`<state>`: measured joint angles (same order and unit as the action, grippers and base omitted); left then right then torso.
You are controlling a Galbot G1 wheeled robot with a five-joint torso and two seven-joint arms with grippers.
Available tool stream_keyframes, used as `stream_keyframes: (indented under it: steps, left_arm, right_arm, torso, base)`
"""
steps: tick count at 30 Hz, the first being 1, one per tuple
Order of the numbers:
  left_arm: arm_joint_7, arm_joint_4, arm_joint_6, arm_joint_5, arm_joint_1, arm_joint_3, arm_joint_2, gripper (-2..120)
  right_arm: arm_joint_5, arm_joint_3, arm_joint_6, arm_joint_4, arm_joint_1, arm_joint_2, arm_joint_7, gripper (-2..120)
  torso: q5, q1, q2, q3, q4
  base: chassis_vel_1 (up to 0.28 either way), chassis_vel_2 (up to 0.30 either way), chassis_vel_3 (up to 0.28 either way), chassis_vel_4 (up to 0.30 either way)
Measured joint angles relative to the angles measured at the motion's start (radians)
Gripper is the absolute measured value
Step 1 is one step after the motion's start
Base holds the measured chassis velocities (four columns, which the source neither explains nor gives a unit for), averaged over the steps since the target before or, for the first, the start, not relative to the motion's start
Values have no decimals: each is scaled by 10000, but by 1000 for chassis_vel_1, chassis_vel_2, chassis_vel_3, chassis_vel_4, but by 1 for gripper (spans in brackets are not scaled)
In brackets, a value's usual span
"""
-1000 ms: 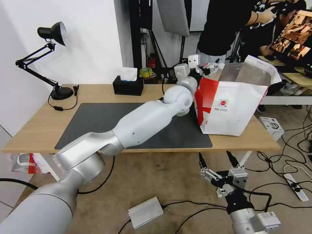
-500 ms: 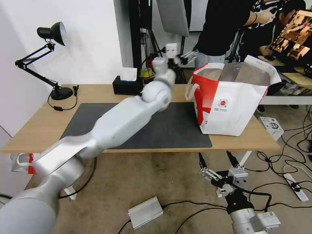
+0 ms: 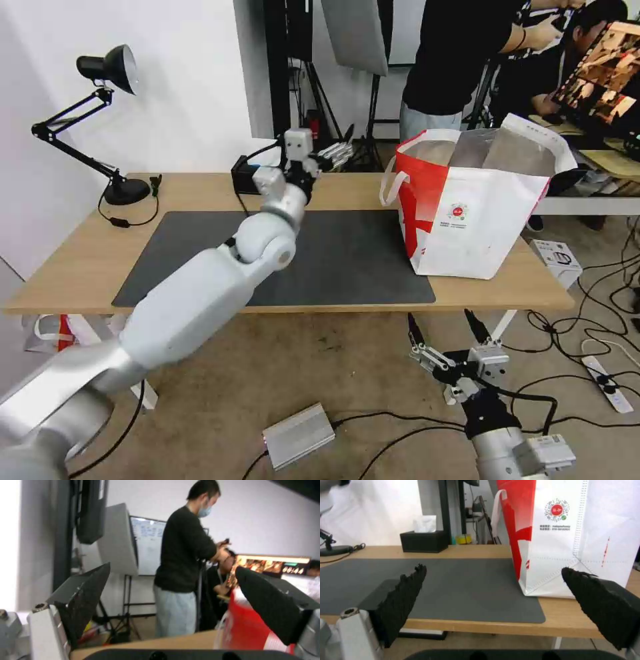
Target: Pick up the trash from the table and place it into the takeout bag.
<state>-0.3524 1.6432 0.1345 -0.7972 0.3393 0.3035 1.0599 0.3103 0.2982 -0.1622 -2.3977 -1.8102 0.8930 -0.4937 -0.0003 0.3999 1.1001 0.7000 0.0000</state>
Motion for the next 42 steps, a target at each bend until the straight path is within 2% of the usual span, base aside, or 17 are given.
stream_keyframes:
  steps: [8, 9, 11, 13, 14, 17, 18, 20, 23, 24, 31, 33, 35, 37, 42]
  left_arm:
    - [42, 957, 41, 514, 1837, -1169, -580, 100]
    - [58, 1488, 20, 595, 2434, -1551, -833, 100]
    - [80, 1763, -1, 642, 2728, -1769, -968, 100]
    - [209, 2452, -44, 868, 3671, -2579, -1247, 100]
    - [209, 2452, -44, 868, 3671, -2579, -1247, 100]
    - [274, 3098, -49, 1045, 4821, -3511, -1460, 100]
    - [274, 3098, -49, 1045, 4821, -3511, -1460, 100]
    - [316, 3629, -43, 1230, 5778, -4159, -1586, 100]
    - [329, 4015, -24, 1389, 6340, -4482, -1621, 100]
    - [337, 4323, -8, 1525, 6751, -4711, -1619, 100]
    - [545, 4897, 137, 2008, 7793, -5510, -1405, 100]
    - [767, 5282, 264, 2424, 8621, -6132, -1135, 100]
    - [826, 5359, 305, 2530, 8808, -6265, -1058, 100]
    - [1097, 5558, 531, 3003, 9550, -6675, -645, 100]
    - [1259, 5769, 651, 3405, 10160, -6971, -68, 100]
  right_arm:
    - [0, 0, 0, 0, 0, 1, -2, 100]
    - [0, 0, 0, 0, 1, 0, -1, 100]
    - [0, 0, 0, 0, 1, 0, -2, 100]
    - [0, 0, 0, 0, 1, 0, -2, 100]
    - [0, 0, 0, 0, 1, 0, -2, 100]
    - [0, 0, 0, 0, 0, 0, -1, 100]
    - [0, 0, 0, 0, 0, 0, -1, 100]
    - [0, 0, 0, 0, 1, 0, -2, 100]
    - [0, 0, 0, 0, 1, 0, -2, 100]
    - [0, 0, 0, 0, 1, 0, -2, 100]
    - [0, 0, 0, 0, 1, 0, -1, 100]
    - [0, 0, 0, 0, 0, 0, -2, 100]
    - [0, 0, 0, 0, 0, 0, -2, 100]
    - [0, 0, 0, 0, 0, 0, -2, 100]
    - [0, 0, 0, -1, 0, 0, -2, 100]
  torso:
    - [2, 0, 0, -1, -2]
    - [0, 0, -1, 0, 0]
    - [1, 0, -1, 0, 0]
    - [2, -2, 0, -1, 1]
    - [2, -2, 0, -1, 1]
    - [2, -1, 0, -1, 1]
    - [2, -1, 0, -1, 1]
    - [2, -1, -1, -1, 1]
    - [1, -2, 0, -1, 1]
    - [2, -1, 0, -1, 2]
    - [4, -1, -1, -1, -2]
    - [3, -2, -1, -1, 0]
    - [3, -1, 0, -1, 0]
    - [3, -2, 0, -1, 1]
    - [4, -1, 0, 0, -2]
  base:
    - [0, 0, 0, 0]
    - [0, 0, 0, 0]
    - [0, 0, 0, 0]
    - [0, 0, 0, 0]
    - [0, 0, 0, 0]
    - [0, 0, 0, 0]
    - [0, 0, 0, 0]
    - [0, 0, 0, 0]
    - [0, 0, 0, 0]
    - [0, 0, 0, 0]
    - [0, 0, 0, 0]
    - [0, 0, 0, 0]
    - [0, 0, 0, 0]
    - [0, 0, 0, 0]
    - [0, 0, 0, 0]
